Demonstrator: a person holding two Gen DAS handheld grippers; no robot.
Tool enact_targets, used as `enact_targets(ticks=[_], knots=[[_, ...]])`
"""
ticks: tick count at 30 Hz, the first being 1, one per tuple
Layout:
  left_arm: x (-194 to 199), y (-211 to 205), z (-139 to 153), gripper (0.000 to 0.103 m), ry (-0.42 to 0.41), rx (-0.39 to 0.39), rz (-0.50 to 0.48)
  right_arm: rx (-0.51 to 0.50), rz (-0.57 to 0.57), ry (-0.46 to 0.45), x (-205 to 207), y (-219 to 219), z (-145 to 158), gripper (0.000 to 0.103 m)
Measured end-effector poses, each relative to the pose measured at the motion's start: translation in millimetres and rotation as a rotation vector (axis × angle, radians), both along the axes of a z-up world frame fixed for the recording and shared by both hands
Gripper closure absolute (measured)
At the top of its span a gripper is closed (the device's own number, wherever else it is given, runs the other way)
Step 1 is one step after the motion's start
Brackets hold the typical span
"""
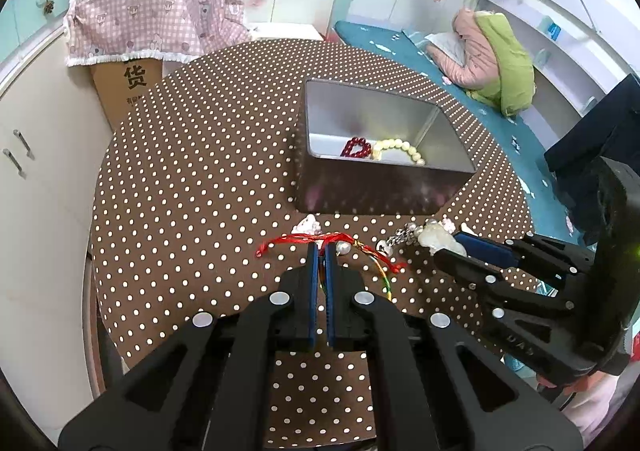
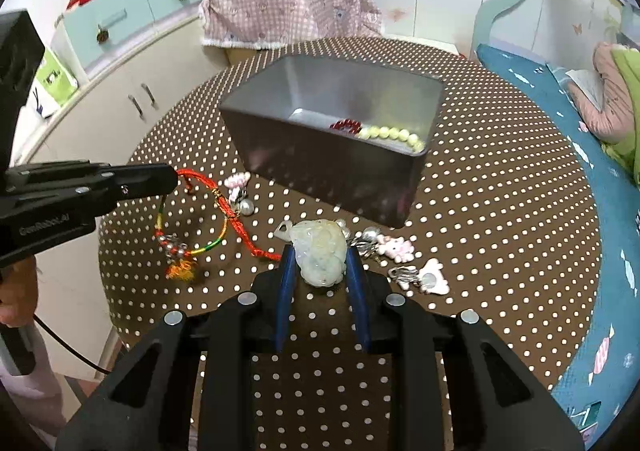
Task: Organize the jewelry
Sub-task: 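Grasp the red string bracelet with the left tool while the right tool grasps the jade pendant, then lower both held items into the grey box and open both tools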
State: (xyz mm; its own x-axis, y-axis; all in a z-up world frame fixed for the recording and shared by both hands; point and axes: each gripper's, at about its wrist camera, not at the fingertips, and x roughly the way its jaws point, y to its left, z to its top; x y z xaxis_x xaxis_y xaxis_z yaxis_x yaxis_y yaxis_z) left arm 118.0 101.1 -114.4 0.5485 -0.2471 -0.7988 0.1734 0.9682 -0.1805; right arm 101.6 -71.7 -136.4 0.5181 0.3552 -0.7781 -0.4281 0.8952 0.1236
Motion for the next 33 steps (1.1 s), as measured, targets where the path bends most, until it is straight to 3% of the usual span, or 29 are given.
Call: enact_targets(ticks=[21, 25, 33], knots=[[25.0, -31.5, 71.3, 0.1, -0.181, -0.052, -0.049, 0.044, -0.055, -0.133, 19.3, -16.9, 47.2, 0.079], [41.2, -41.1, 71.0, 0.1, -0.198, -0.049, -0.048, 0.036, -0.067, -0.141, 29.7, -13.8, 48.0, 0.079], [78.9, -52.2, 40.8, 0.1, -0.112, -0.036, -0.022, 0.023, -0.07, -0.103, 52.3, -10.3, 36.0, 0.079]])
